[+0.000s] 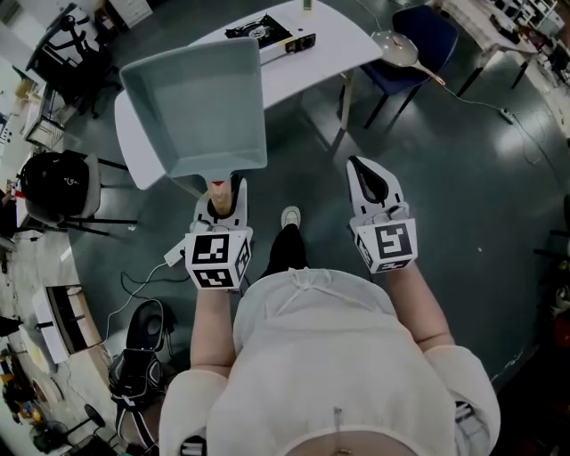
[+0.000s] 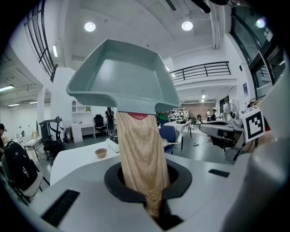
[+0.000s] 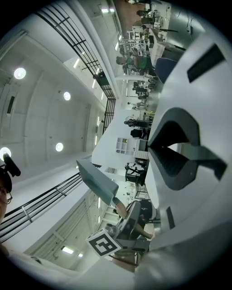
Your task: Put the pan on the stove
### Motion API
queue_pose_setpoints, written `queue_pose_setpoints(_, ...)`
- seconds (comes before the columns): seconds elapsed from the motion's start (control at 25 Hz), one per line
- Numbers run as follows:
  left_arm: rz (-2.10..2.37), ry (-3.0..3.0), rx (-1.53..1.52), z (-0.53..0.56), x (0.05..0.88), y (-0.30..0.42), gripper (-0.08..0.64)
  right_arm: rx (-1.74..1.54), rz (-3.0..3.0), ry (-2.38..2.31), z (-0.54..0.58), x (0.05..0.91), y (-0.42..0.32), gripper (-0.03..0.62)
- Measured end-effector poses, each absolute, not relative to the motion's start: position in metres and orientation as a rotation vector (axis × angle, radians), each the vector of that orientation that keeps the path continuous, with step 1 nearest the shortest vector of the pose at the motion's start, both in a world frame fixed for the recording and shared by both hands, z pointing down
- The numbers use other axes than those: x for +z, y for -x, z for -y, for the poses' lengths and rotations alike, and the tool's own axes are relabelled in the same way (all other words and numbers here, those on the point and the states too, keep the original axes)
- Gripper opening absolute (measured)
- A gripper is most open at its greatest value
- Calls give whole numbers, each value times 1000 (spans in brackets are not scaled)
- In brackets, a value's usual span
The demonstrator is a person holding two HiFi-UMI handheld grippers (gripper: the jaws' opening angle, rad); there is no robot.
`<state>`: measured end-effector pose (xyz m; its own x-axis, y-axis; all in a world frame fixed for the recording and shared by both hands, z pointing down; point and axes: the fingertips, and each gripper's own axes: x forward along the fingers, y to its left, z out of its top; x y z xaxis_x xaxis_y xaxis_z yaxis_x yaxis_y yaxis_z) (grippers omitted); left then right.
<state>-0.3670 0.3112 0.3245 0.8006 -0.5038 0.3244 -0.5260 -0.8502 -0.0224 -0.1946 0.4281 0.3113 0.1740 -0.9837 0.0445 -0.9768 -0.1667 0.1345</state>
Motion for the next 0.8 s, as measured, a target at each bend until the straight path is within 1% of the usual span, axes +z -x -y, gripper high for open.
queue_pose_setpoints(0.24,797,-2891,499,-229,332,317,44,-39,1891,-2314,-353,315,149,3)
queue_pose_setpoints(0.52,749,-2843,550,-103,346,257,44,-29,1867,-2276,-230,315,88,3)
queue_pose_setpoints(0.8,739,-2810,582,-8,360,220,44,-3,1867,-2288,-124,323,46,5)
